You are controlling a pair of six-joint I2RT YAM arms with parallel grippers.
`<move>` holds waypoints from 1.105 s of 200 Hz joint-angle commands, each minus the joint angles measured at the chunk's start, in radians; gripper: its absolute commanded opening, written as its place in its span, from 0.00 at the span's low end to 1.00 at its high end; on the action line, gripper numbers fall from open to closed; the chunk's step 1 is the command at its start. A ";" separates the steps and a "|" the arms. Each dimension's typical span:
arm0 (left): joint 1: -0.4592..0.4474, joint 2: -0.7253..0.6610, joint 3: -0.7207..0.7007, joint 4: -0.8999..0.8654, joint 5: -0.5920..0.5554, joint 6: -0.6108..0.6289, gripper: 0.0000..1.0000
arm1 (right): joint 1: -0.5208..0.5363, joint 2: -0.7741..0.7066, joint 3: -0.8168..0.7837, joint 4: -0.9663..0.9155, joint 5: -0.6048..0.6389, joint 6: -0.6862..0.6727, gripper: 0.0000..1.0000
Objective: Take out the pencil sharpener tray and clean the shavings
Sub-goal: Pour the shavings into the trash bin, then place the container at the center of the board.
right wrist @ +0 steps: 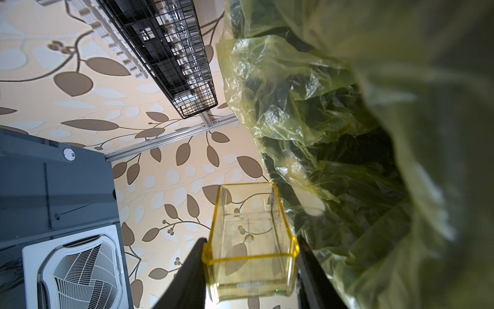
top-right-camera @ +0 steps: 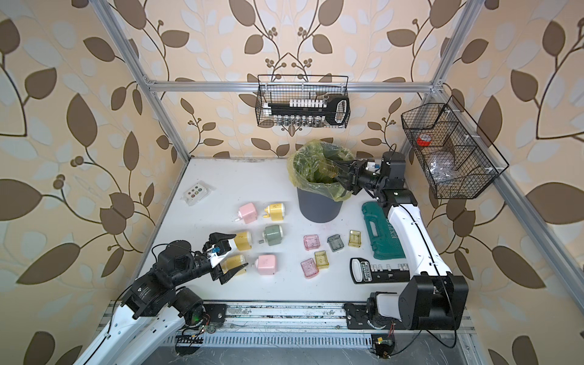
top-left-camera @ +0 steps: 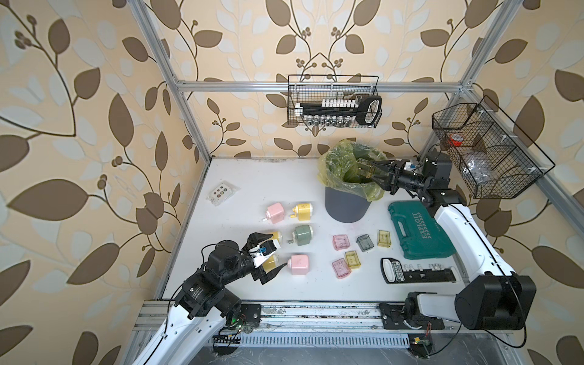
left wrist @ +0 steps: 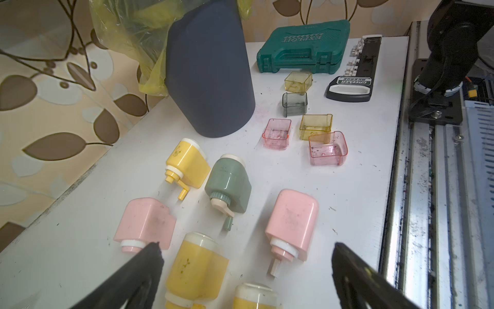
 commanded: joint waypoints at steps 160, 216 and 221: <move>-0.009 -0.021 0.022 0.023 0.090 -0.021 0.99 | -0.042 -0.360 -0.071 -0.287 0.244 -0.709 0.00; -0.010 -0.050 0.017 0.031 0.117 -0.030 0.99 | -0.039 -0.668 -0.304 -0.619 0.547 -0.978 0.00; -0.010 -0.052 0.018 0.032 0.121 -0.029 0.99 | -0.036 -0.696 -0.333 -0.628 0.551 -0.984 0.00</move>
